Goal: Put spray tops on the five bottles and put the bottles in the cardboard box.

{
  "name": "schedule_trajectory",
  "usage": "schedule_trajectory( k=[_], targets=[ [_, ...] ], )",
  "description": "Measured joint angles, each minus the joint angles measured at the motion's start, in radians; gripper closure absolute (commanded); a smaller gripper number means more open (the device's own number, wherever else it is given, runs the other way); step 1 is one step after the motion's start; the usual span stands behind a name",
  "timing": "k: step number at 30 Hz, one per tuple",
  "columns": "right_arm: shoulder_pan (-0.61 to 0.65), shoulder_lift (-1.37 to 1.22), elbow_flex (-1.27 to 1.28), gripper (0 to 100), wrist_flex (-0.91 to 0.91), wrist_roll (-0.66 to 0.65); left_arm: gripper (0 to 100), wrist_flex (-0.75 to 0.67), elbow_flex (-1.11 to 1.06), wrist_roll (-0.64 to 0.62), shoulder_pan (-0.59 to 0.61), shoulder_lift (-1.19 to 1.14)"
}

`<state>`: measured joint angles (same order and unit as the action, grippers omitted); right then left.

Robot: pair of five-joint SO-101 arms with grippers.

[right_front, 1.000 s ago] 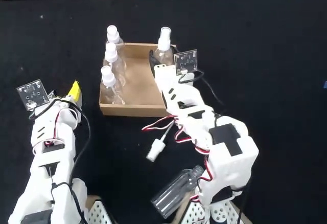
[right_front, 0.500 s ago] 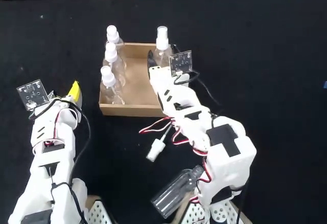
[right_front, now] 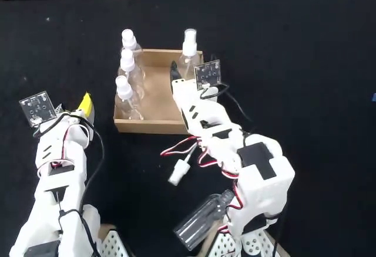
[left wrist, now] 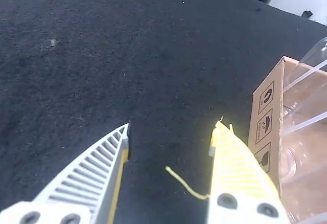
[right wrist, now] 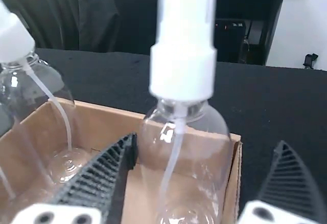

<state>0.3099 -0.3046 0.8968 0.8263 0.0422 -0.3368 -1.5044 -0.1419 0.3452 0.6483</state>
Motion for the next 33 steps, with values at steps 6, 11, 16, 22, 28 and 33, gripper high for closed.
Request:
schedule_trajectory(
  k=[6, 11, 16, 22, 28, 33],
  targets=[
    [0.0, 0.0, 0.0, 64.1, 0.0, 0.0, 77, 0.0, 0.0, 0.0, 0.0, 0.0],
    [0.0, 0.023, 0.057, 64.0, 0.0, 0.0, 77, 0.0, 0.0, 0.0, 0.0, 0.0],
    [0.008, 0.16, 0.157, 64.1, -0.005, 0.002, 77, 0.0, 0.0, 0.0, 0.0, 0.0],
    [0.014, 0.285, 0.186, 64.1, -0.115, 0.002, 77, 0.0, 0.0, 0.0, 0.0, 0.0],
    [0.018, 0.509, 0.273, 64.1, -0.23, 0.002, 77, 0.0, 0.0, 0.0, 0.0, 0.0],
    [0.003, 0.767, 0.345, 64.2, -0.358, 0.002, 77, 0.0, 0.0, 0.0, 0.0, 0.0]
  ],
)
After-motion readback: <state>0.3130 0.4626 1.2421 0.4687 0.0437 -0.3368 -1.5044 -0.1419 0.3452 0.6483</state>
